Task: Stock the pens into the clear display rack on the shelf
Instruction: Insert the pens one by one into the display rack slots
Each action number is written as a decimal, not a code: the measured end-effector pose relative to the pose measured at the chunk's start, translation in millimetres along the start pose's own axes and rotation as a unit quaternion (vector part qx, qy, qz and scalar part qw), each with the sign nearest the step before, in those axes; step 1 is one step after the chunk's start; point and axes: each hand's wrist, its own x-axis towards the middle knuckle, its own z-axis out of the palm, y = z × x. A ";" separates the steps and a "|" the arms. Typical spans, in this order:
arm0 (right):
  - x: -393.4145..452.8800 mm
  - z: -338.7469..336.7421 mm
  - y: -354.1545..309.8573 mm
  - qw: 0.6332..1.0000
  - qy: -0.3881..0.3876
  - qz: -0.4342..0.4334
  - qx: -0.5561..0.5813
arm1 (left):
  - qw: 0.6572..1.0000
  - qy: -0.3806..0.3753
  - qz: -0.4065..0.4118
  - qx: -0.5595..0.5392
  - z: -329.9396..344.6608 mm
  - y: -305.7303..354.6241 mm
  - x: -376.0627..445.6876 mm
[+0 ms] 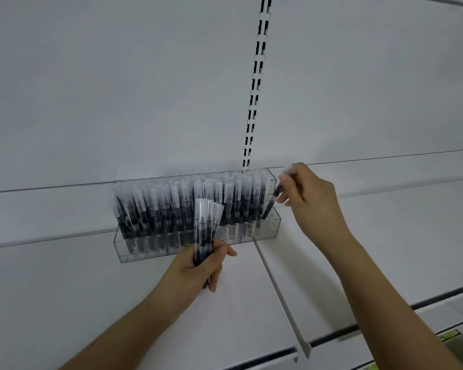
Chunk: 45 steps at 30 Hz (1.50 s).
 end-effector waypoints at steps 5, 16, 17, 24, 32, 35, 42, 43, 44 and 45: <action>5.7 9.6 1.1 0.987 -0.112 -0.012 -0.117 | 1.000 -0.002 -0.001 0.009 0.1 -0.8 0.4; -4.9 1.6 2.7 0.975 -0.087 -0.004 -0.202 | 1.000 0.003 -0.002 0.022 2.4 0.0 0.9; -10.1 1.6 -1.9 0.985 -0.073 -0.001 -0.157 | 1.000 0.003 -0.003 0.025 2.7 0.2 1.0; -40.2 45.3 -22.3 0.964 -0.220 0.033 0.149 | 0.999 -0.017 0.010 0.042 4.6 1.6 -2.6; -35.5 27.9 -16.9 0.930 -0.083 0.098 0.344 | 1.000 -0.015 0.003 0.027 5.5 -0.2 -3.0; -23.1 -0.3 -10.8 0.942 0.090 0.073 0.316 | 1.000 -0.017 0.005 0.017 6.1 -0.6 -2.2; -5.7 -20.0 4.5 0.983 0.114 0.045 0.135 | 0.999 -0.016 0.013 0.050 7.8 -4.1 1.8; -3.8 -18.1 6.7 0.985 0.104 0.043 0.131 | 0.999 -0.016 0.013 0.050 8.0 -4.2 2.3; -2.0 -16.1 8.5 0.986 0.097 0.041 0.127 | 0.999 -0.015 0.012 0.049 8.1 -4.6 2.6; 0.0 -14.1 9.9 0.988 0.088 0.039 0.124 | 0.999 -0.015 0.011 0.048 8.1 -4.5 2.8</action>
